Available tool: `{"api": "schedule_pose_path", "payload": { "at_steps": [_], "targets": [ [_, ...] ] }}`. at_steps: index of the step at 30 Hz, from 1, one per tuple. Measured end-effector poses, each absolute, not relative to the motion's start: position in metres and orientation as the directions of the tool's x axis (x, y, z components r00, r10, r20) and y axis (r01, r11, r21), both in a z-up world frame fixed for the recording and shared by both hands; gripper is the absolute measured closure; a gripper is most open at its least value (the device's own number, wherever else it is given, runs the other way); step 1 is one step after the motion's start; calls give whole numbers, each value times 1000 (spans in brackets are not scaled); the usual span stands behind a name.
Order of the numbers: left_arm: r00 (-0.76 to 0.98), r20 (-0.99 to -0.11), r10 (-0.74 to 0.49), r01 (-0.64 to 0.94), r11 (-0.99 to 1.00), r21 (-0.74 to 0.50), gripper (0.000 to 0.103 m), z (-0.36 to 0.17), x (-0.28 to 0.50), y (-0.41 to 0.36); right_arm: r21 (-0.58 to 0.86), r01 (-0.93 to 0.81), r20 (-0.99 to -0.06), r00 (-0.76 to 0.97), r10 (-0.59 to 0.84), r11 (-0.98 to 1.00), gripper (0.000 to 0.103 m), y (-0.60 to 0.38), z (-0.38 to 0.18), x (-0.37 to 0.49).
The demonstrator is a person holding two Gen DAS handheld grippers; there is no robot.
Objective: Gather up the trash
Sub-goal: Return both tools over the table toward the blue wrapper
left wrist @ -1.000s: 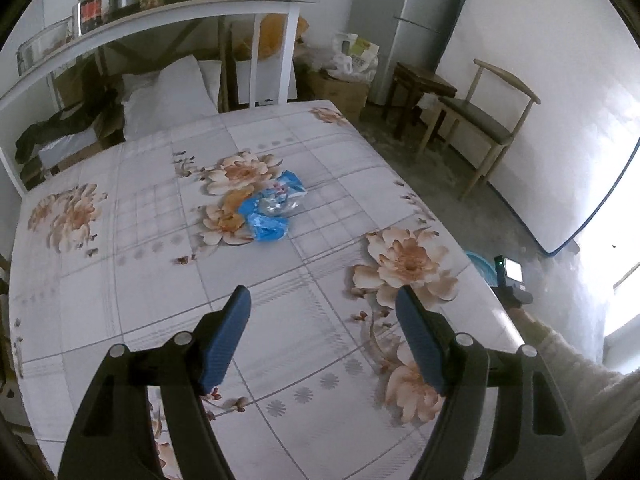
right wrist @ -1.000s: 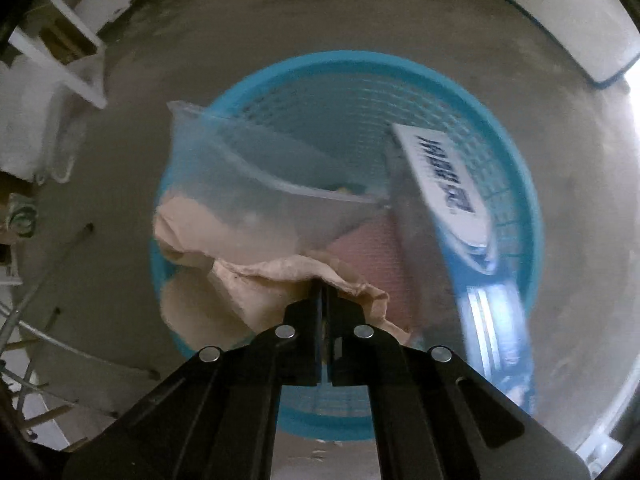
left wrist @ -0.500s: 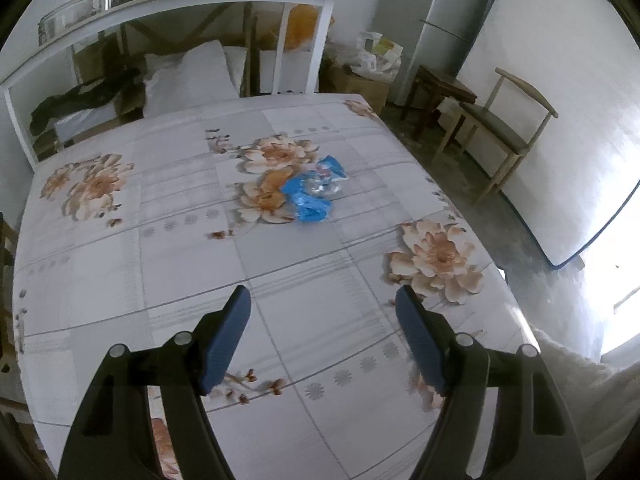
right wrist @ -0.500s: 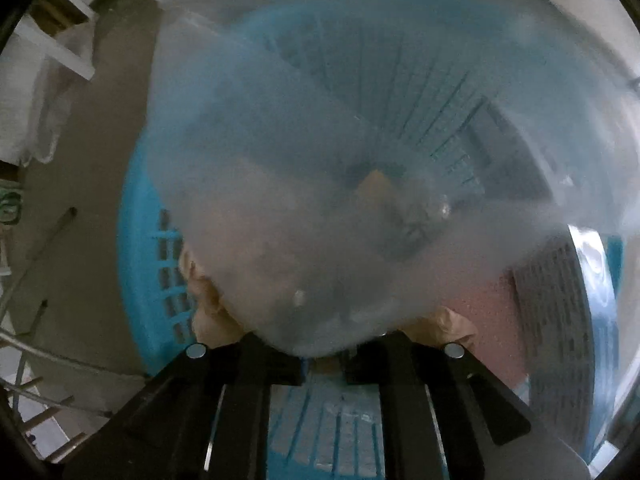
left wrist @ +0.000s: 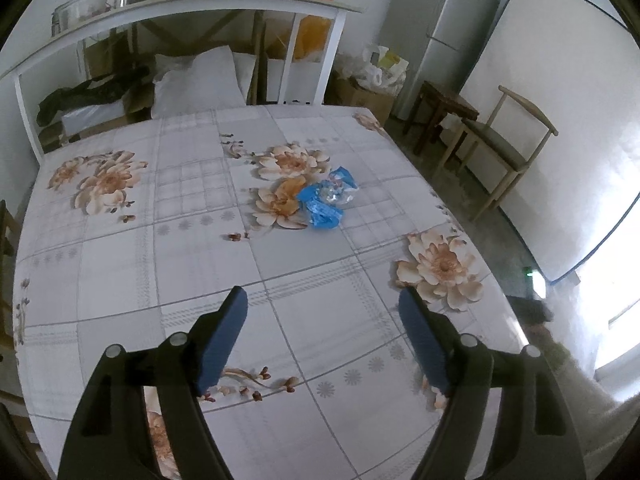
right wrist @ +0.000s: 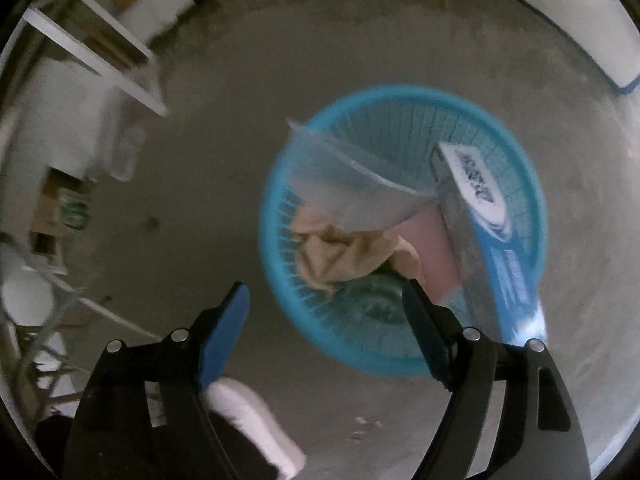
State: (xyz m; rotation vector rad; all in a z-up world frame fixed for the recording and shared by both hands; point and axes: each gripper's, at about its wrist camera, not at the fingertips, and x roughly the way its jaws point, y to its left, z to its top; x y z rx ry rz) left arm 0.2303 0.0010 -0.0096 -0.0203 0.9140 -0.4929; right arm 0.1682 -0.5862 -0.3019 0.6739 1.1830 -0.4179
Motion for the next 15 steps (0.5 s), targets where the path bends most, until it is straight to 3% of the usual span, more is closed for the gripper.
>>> {"api": "schedule_pose_path", "payload": {
  "at_steps": [8,12,15],
  "targets": [
    [555,-737,-385,367,909,-198,25,-3,244,11,440,367,-764,633,126,820,28,-500,-149,196],
    [562,-744,-363,319,924,-210,25,-4,261,20,461,156,-675,701,230,874,25,-431,-102,235],
    [558,-746,-363,292,928,-233,25,-8,270,28,459,-4,-658,671,342,889,24,-368,-84,272]
  ]
}}
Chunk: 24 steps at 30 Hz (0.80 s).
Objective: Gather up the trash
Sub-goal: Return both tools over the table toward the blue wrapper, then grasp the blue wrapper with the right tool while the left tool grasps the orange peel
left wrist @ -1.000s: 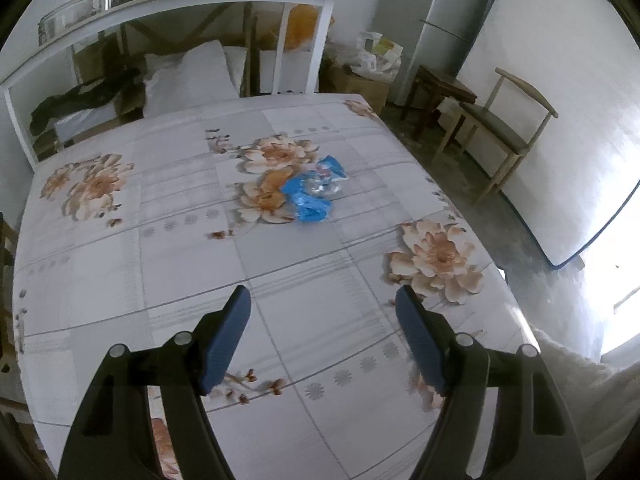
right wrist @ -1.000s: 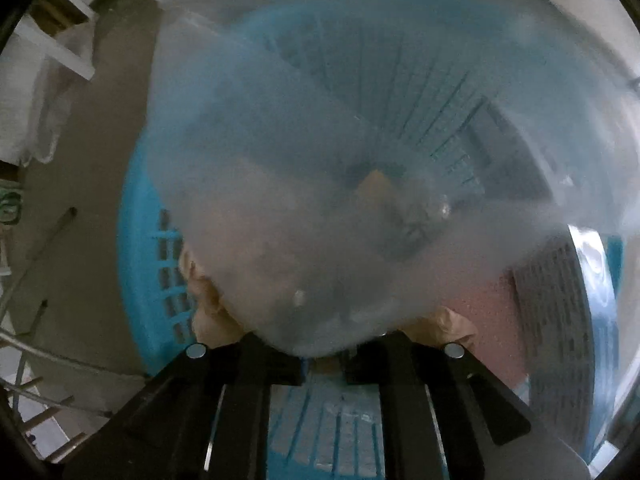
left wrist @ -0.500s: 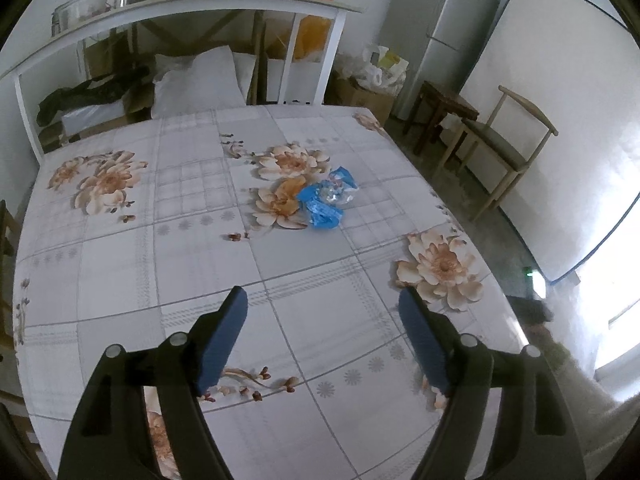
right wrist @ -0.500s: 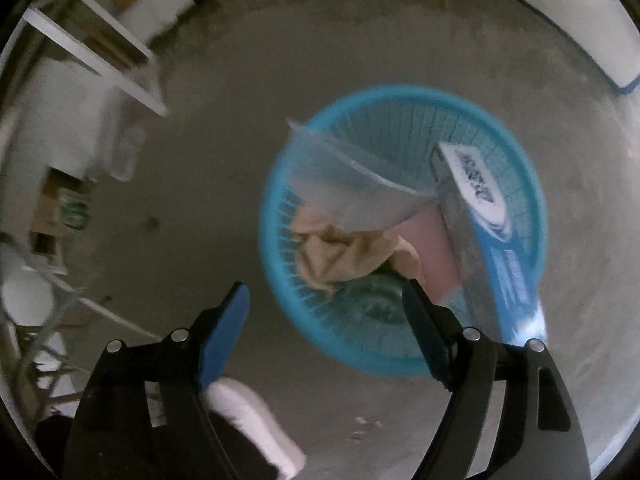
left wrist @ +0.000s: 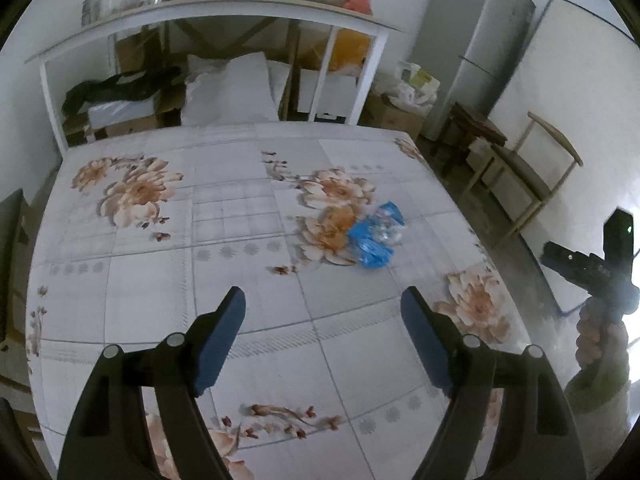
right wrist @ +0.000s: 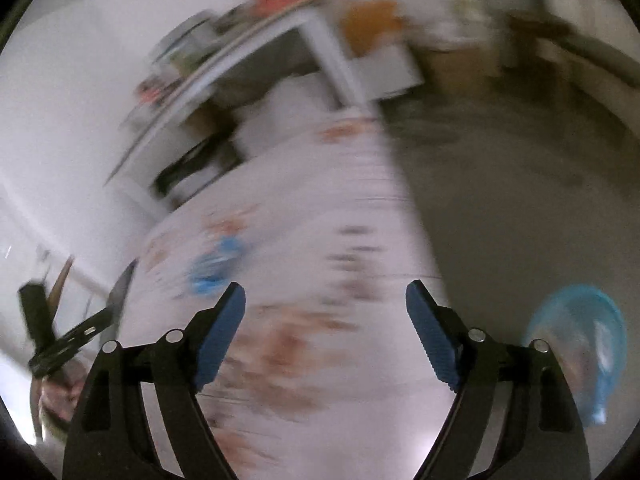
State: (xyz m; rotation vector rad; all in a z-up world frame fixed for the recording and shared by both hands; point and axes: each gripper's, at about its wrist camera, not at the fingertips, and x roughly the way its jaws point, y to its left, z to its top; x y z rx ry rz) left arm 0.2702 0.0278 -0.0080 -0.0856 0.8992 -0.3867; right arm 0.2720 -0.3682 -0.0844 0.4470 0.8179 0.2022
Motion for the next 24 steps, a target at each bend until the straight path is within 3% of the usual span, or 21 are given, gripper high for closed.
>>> {"api": "schedule_pose_path", "payload": {
  "at_steps": [6,9,11,13,16,19,24],
  "targets": [
    [538,-758,-369,238,929,-283,26,-20,295,38,471,-72,-706,567,424,879,25,-282,-94,357],
    [533,-764,-364,224,931,-287,34,-24,308,42,504,-8,-750,492,442,864,31,-259,-112,391],
    [521,-763,-383,224,924,-311,43,-26,316,43,515,39,-771,457,443,856,41,-246,-120,398],
    [504,-763,-405,226,914,-337,47,-30,327,41,530,71,-780,432,452,845,67,-237,-129,398],
    [484,-761,-432,225,902,-369,49,-35,344,37,571,87,-761,427,487,816,88,-237,-122,389],
    [466,-762,-450,228,893,-388,49,-41,362,28,567,80,-759,437,482,820,97,-243,-115,381],
    [421,-792,-442,287,893,-346,49,-56,390,-9,548,73,-773,426,471,833,99,-252,-109,357]
  ]
}}
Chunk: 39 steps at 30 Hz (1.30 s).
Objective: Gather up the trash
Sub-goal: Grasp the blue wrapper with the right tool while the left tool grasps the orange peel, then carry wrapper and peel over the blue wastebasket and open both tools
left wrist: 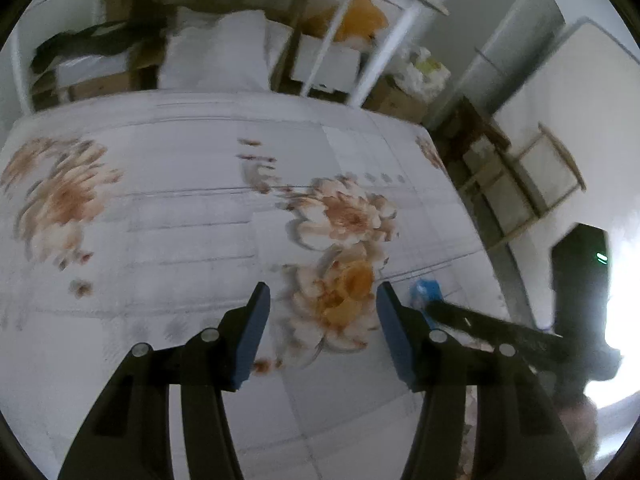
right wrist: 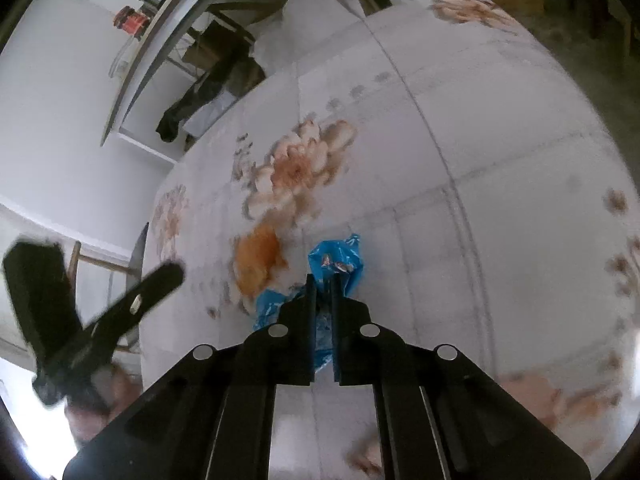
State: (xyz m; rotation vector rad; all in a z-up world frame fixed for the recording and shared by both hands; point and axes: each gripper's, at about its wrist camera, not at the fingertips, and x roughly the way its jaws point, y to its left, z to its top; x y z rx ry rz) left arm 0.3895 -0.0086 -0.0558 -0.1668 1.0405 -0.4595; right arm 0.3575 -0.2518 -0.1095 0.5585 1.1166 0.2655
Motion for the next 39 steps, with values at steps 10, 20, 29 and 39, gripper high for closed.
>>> {"api": "schedule_pose_path", "payload": {
  "at_steps": [10,20,29,39],
  "targets": [
    [431,-851,-299,400,909,-117,71,-84,392,-63,572,104,-762,435,480,814,99,-282,-105,286],
    [423,-844,-328,384,909,-161,97,-82,387,-63,641,144,-711,480,514,754,99,-295,-112,254],
    [387,-824,-413,401,880,-253,98,-58,342,-51,687,130,-660,523,539,715,99,-311,-104,232],
    [312,-766,-562,573,754,-320,98,5,280,-130,760,178,-541,707,456,625,99,-394,-71,162]
  ]
}}
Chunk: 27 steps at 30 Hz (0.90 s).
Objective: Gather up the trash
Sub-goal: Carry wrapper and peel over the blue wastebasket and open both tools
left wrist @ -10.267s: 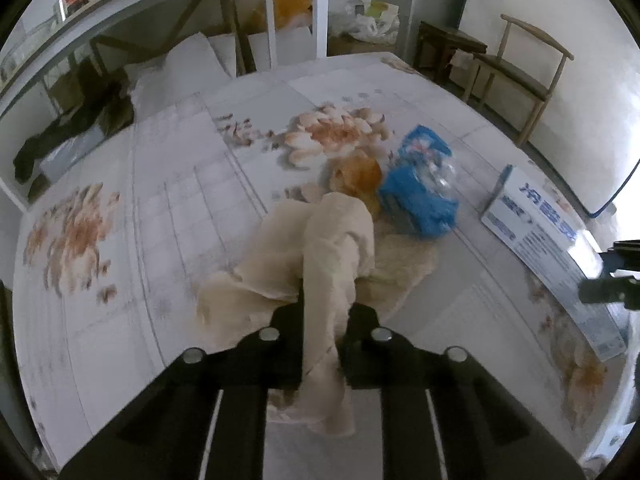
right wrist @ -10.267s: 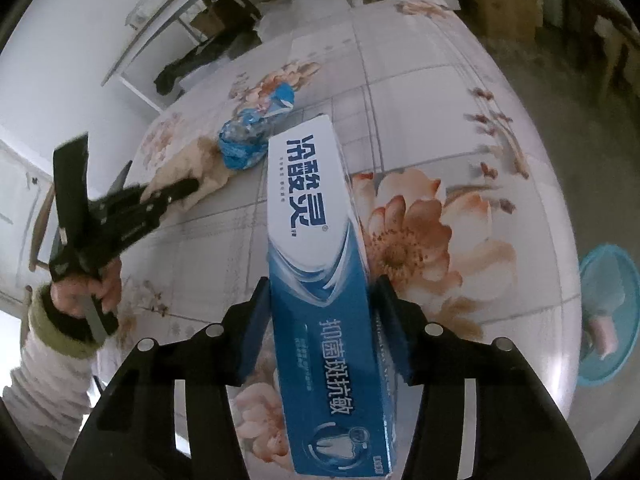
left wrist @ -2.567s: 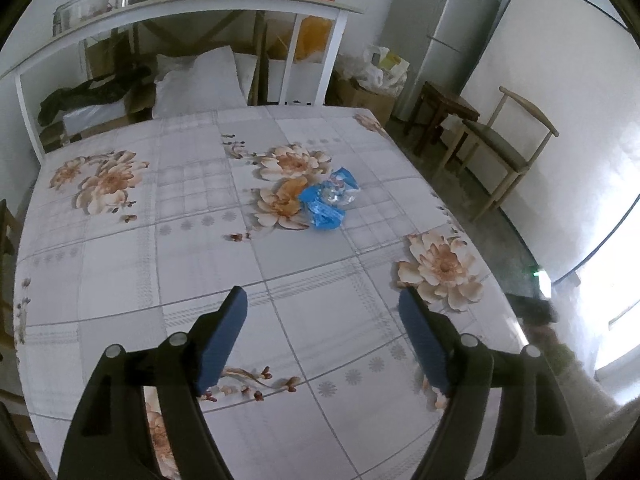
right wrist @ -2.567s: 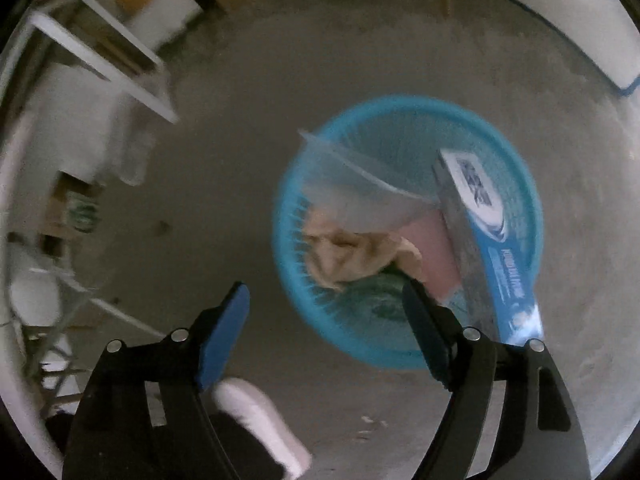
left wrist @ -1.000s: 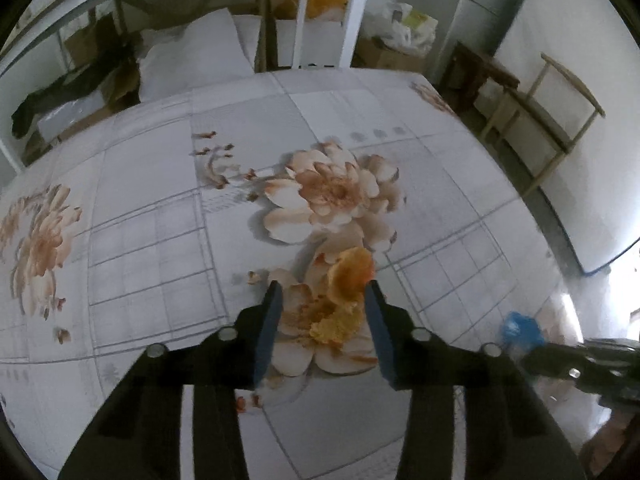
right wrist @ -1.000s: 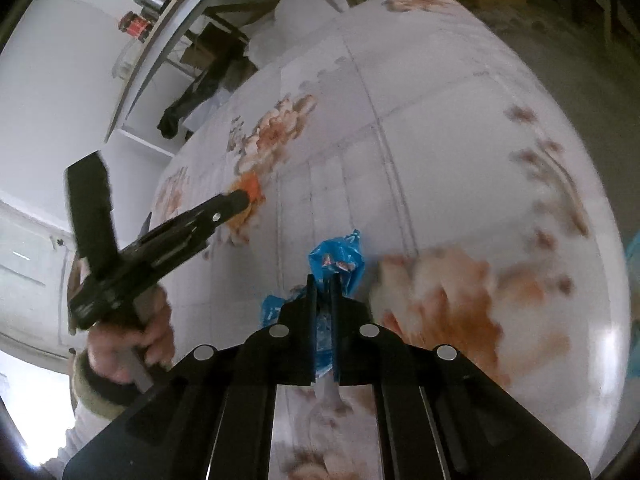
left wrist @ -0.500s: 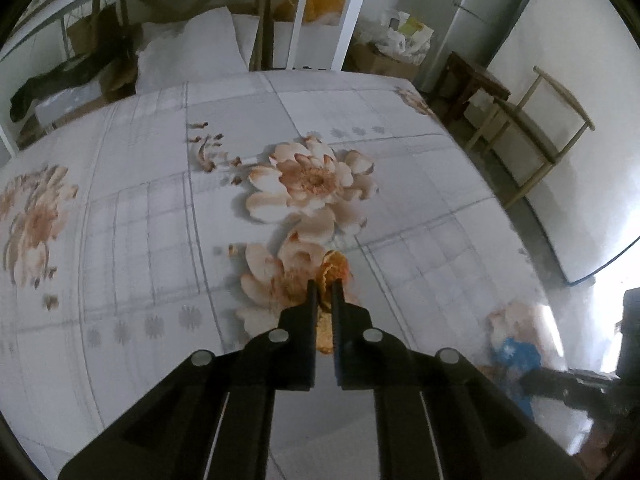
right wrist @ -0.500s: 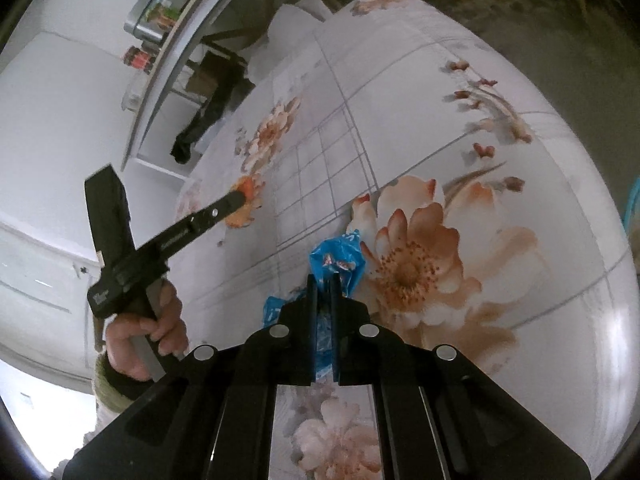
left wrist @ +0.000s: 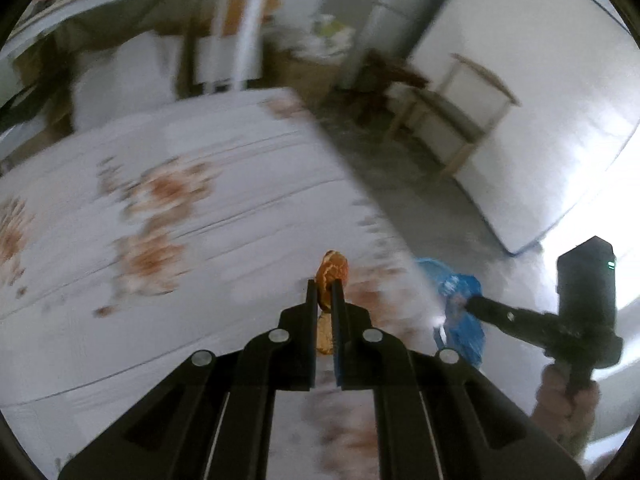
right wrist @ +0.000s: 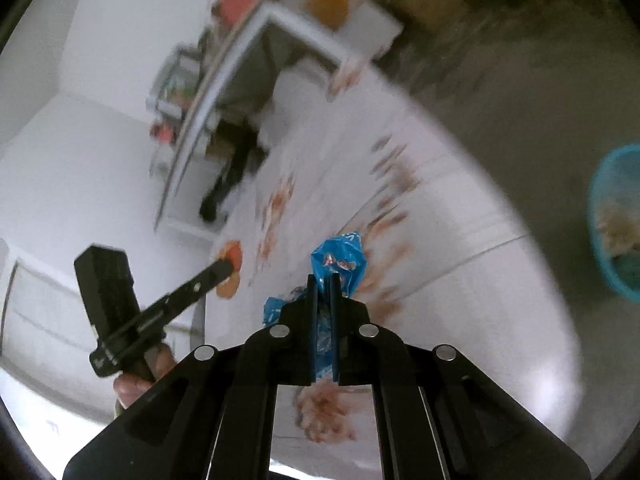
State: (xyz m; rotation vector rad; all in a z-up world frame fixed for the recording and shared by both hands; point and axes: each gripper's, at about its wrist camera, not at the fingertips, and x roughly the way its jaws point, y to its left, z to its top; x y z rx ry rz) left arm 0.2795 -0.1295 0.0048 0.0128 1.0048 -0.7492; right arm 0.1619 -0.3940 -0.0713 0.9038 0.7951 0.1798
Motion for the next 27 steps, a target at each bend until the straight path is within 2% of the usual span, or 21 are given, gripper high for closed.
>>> {"api": "schedule_pose_path", "payload": {
  "at_steps": [4,8,15,18,19,20,21,22,23,27],
  "targets": [
    [230,-743,-629,693,642,-328,97,23,248,-207,739,281,-539,792,287,613,99,-456,-61,108],
    [133,-768,-627,762,559,-325,97,11,226,-287,718,430,-591,792,152,548,99,-512,-82,57],
    [-37,-832,-553,776,509,-372,97,-47,204,-398,676,601,-704,698,132,426,99,-570,-157,30],
    [-74,-855,-513,771,514,-375,96,-71,200,-436,653,631,-730,671,127,418,94,-588,-178,44],
    [-83,-859,-505,766,520,-379,93,-78,201,-447,648,637,-735,667,123,418,92,-592,-182,50],
    [-94,-861,-500,758,525,-387,82,-86,203,-456,642,644,-740,662,116,416,87,-600,-191,56],
    [-99,-863,-495,752,531,-390,73,-91,205,-462,633,649,-747,656,111,422,71,-605,-196,57],
    [-94,-868,-488,743,546,-387,56,-97,208,-468,607,667,-766,636,95,432,59,-612,-206,62],
    [-72,-872,-484,727,573,-378,52,-102,212,-472,581,695,-787,613,74,423,59,-617,-214,63],
    [-81,-860,-503,682,602,-416,51,-106,220,-463,596,704,-781,619,77,386,59,-620,-226,50]
  ]
}}
